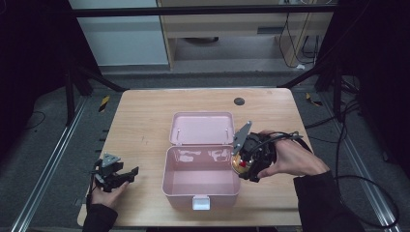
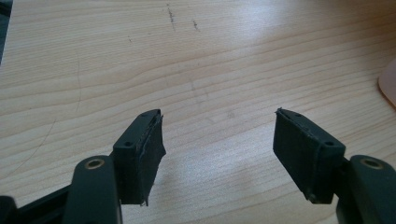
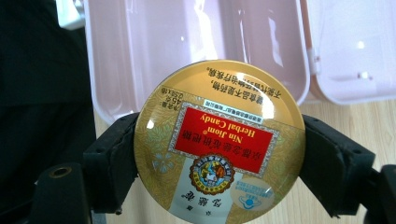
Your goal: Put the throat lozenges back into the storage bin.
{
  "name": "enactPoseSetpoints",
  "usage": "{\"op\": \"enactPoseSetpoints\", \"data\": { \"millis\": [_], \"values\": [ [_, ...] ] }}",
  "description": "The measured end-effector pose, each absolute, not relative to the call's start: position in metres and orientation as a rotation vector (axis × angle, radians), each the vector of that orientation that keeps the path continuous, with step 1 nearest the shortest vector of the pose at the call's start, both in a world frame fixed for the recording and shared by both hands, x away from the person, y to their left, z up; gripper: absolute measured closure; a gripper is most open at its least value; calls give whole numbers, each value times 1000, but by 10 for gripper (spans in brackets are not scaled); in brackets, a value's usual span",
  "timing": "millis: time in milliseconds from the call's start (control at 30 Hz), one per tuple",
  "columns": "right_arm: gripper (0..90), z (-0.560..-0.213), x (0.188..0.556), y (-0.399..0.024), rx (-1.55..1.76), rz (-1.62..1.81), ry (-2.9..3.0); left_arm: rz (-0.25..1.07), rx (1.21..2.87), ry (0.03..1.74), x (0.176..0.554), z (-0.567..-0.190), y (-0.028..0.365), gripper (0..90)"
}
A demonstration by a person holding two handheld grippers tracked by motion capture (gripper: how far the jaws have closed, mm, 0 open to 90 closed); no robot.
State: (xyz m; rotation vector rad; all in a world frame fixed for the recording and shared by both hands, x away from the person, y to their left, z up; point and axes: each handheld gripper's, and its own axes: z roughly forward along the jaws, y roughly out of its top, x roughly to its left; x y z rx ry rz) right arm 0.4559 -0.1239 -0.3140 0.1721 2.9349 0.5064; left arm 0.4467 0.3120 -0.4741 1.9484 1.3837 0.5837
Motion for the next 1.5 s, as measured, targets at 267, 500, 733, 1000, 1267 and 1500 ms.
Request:
{"op": "enactPoseSetpoints", "data": {
  "millis": [267,500,733,1000,1267,1500],
  "values": [
    [206,-318,460,-109,144,517,2943,582,1948,1384,447,-474,311,324],
    [205,-324,464,-94,112,528,2951,582,1950,1383,447,-474,312,324],
    [205,-335,466,-84,88,509,2961,581,1947,1383,447,-474,312,324],
    [205,-350,469,-74,56,458,2976,580,1949,1382,447,-474,313,326],
    [206,-363,470,-67,23,413,2997,580,1948,1382,446,-474,313,330],
    [206,-369,471,-64,17,408,3009,583,1942,1383,446,-474,313,331]
  ]
}}
